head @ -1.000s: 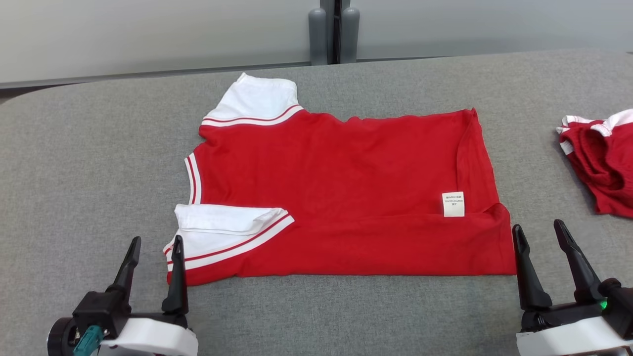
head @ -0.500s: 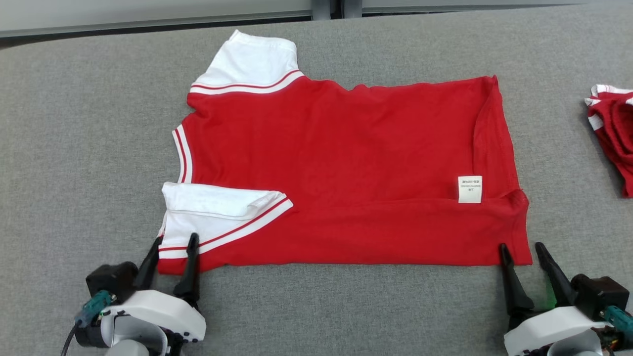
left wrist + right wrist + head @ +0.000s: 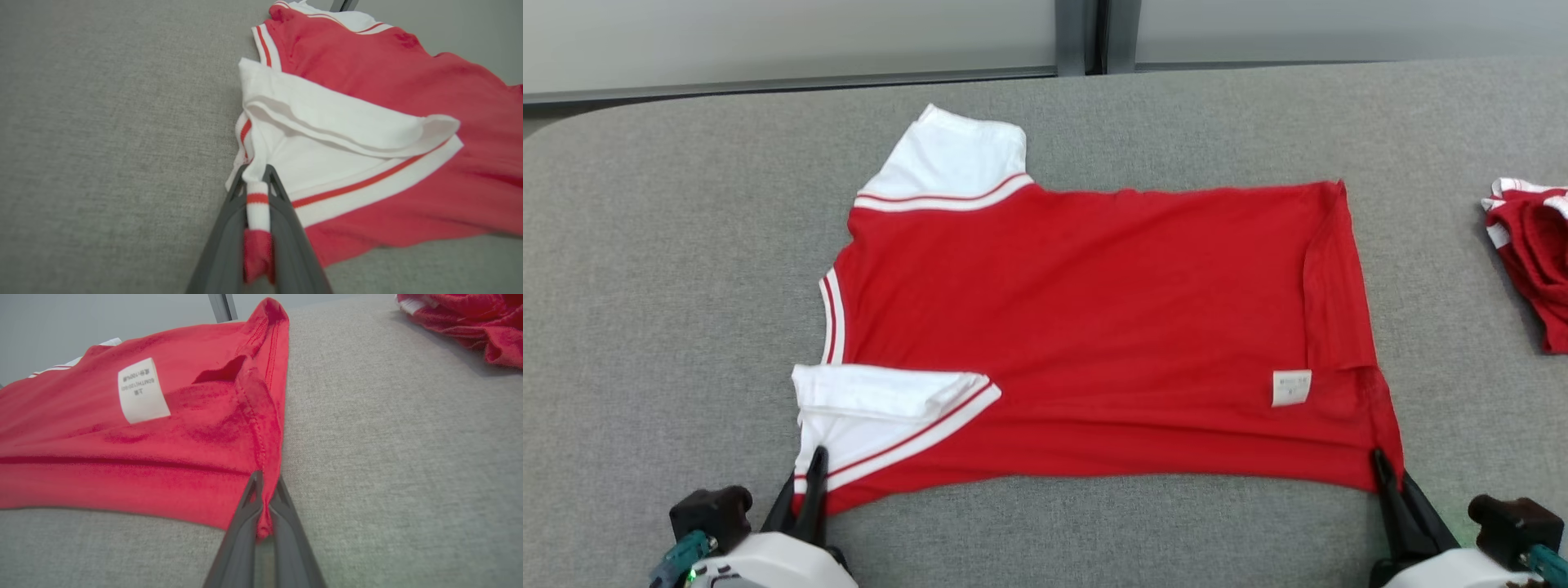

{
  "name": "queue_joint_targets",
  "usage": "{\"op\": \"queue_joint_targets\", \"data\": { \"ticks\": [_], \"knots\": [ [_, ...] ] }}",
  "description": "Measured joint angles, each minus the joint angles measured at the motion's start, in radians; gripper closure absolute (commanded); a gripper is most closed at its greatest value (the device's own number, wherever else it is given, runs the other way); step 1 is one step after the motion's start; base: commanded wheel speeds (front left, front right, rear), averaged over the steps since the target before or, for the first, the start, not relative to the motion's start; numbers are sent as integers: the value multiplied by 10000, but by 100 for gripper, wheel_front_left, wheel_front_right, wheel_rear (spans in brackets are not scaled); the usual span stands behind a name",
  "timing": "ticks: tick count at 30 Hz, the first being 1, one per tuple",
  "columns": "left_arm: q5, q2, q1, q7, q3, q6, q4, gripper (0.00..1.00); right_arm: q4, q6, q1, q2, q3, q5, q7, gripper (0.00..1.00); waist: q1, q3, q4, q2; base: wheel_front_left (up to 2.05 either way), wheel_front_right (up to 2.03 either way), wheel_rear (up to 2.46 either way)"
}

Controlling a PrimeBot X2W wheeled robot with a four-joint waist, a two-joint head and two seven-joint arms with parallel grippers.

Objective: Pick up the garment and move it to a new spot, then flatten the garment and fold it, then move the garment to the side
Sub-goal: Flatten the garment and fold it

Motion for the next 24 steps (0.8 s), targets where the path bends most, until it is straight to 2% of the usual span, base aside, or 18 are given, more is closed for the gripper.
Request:
{"op": "queue_joint_targets", "data": {
  "ticks": [9, 10, 11, 12, 16, 21, 24],
  "knots": [
    [-113, 50, 1850, 1024, -211, 360, -1603, 100, -332, 10, 1358, -77, -433, 305, 301, 100, 0, -629, 267, 0, 0, 0, 0],
    [-109, 52, 1919, 1072, -245, 403, -1735, 78, -368, 10, 1424, -61, -470, 311, 332, 64, 0, -633, 298, 0, 0, 0, 0],
    [-109, 54, 1931, 1072, -253, 418, -1839, 0, -428, 10, 1450, -35, -512, 328, 376, 26, 0, -630, 315, 0, 0, 0, 0],
    [-82, 59, 1920, 1057, -255, 489, -1952, 0, -522, 10, 1463, 4, -545, 328, 389, 0, 0, -618, 320, 0, 0, 0, 0],
    [180, 169, 1824, 556, -123, 763, -2301, 0, -1260, 2, 1395, 63, -828, 17, 159, 0, 0, -647, 236, 0, 0, 0, 0],
    [738, 309, 1564, -192, -77, 1129, -2963, 0, -2890, -2, 1000, 19, -1118, -650, -40, 0, 0, -865, 89, 0, 0, 0, 0],
    [1043, 414, 1282, -397, -92, 1289, -3367, 0, -3768, -4, 872, -13, -1191, -982, 217, 0, 0, -1034, 52, 0, 0, 0, 0]
  ]
}}
